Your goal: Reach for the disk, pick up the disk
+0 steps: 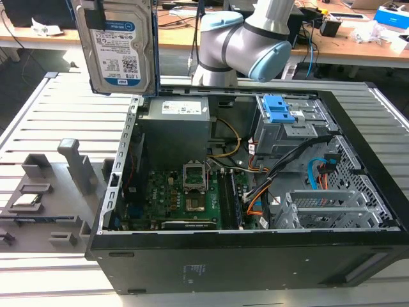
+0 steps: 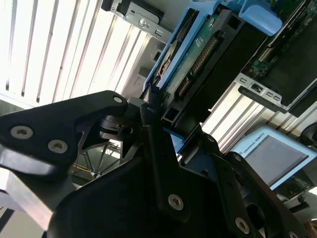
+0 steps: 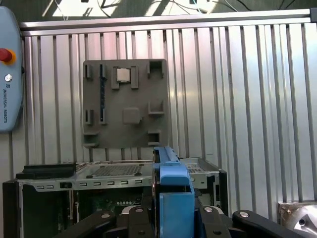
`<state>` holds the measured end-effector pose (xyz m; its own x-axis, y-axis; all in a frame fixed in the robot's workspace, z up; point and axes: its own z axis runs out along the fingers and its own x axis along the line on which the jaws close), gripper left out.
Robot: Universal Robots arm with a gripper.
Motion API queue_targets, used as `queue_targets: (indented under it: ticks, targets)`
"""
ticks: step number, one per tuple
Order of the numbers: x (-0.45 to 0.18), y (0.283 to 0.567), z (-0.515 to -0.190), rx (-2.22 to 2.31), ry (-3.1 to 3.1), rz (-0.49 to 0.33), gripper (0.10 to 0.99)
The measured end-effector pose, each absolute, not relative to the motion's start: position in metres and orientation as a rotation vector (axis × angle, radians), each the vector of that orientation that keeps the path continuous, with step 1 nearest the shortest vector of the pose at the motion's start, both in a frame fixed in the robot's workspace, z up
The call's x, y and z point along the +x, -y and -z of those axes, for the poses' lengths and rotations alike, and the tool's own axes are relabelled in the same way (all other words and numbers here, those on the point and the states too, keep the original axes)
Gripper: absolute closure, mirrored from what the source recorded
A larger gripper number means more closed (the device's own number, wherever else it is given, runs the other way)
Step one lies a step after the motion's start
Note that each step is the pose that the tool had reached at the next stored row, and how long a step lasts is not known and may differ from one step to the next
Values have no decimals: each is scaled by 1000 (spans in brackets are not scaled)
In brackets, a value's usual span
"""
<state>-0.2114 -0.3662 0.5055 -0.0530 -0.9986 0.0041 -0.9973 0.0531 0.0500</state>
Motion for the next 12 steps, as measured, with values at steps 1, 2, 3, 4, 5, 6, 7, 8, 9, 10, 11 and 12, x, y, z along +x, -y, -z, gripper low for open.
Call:
queue_targets:
  ticks: [1, 2, 3, 4, 5, 6, 7, 8, 9, 10, 11, 12]
  targets:
    - [-209, 366, -505, 2136, 2252, 52, 718]
    - [-206, 366, -505, 2136, 2252, 52, 718]
    - [-202, 366, -505, 2135, 2252, 53, 718]
    - [-200, 366, -505, 2135, 2252, 53, 718]
    - [-196, 366, -505, 2135, 2252, 53, 718]
    - [-191, 366, -505, 2135, 2252, 54, 718]
    - [-188, 366, -505, 2135, 2251, 54, 718]
    - [-186, 366, -505, 2135, 2251, 54, 718]
    - [-181, 366, -505, 2134, 2251, 55, 718]
    - [-177, 366, -505, 2134, 2251, 55, 718]
    - [-175, 366, -505, 2134, 2251, 55, 718]
    - [-172, 366, -505, 2134, 2250, 55, 718]
